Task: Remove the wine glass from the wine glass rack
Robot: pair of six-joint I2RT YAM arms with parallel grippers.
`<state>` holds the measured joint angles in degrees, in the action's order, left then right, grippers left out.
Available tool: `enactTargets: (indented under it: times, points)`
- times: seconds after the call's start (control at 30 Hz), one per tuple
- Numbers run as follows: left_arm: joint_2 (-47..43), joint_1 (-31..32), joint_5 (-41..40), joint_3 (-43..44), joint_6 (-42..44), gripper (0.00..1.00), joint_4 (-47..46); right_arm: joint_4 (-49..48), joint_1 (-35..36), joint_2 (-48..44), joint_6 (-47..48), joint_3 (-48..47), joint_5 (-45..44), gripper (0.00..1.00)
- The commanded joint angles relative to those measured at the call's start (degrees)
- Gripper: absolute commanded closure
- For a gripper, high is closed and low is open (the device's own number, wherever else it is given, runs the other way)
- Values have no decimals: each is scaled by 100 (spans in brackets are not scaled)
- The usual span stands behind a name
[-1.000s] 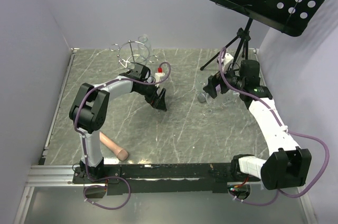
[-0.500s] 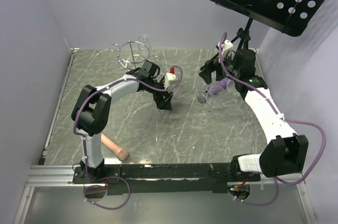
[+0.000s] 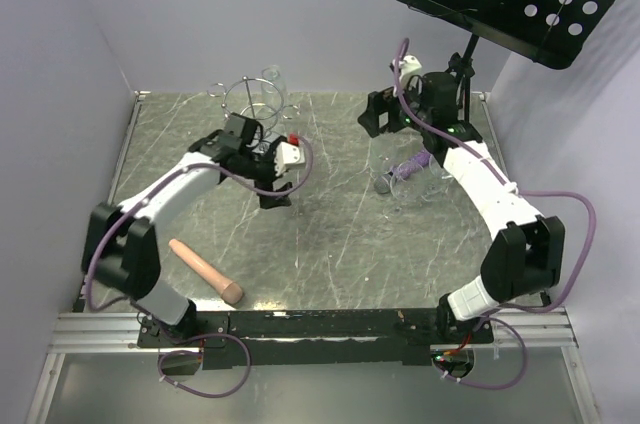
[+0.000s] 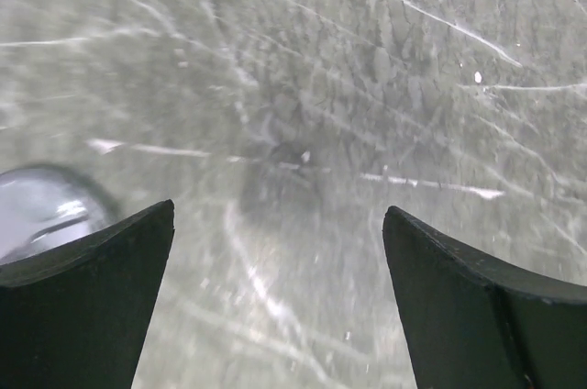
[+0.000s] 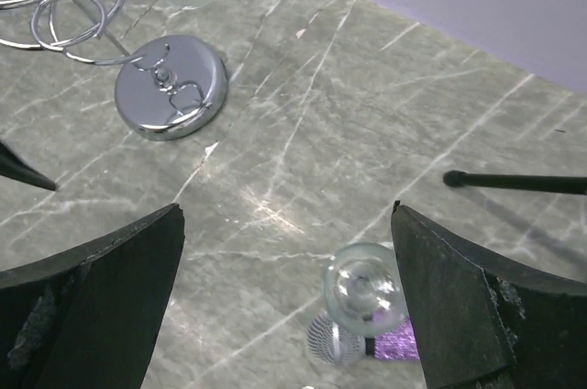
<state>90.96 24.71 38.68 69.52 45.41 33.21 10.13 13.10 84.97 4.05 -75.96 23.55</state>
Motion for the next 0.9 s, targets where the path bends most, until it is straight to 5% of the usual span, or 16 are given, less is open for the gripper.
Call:
enactTargets:
  times: [0.0, 0.13, 0.27, 0.57, 0.87]
  points:
    - [-701, -221, 1, -131, 364, 0, 615, -292, 315, 221, -335, -410, -132, 0]
    - [-1551, -606, -123, -560, 198, 0, 942, -310, 544, 485, -370, -639, -52, 0]
    - [-2161, -1361, -388, -564, -1532, 0, 572, -441, 702, 827, -291, -937, -192, 0]
    - [-1292, -2453, -1388, 1045, -2931, 0, 696, -898, 1115, 1882, 543, -1833, -1756, 3]
    - [-685, -2647, -1363, 1811, -2792, 0, 775, -1250, 1423, 2849, 1009, -2739, -2135, 2]
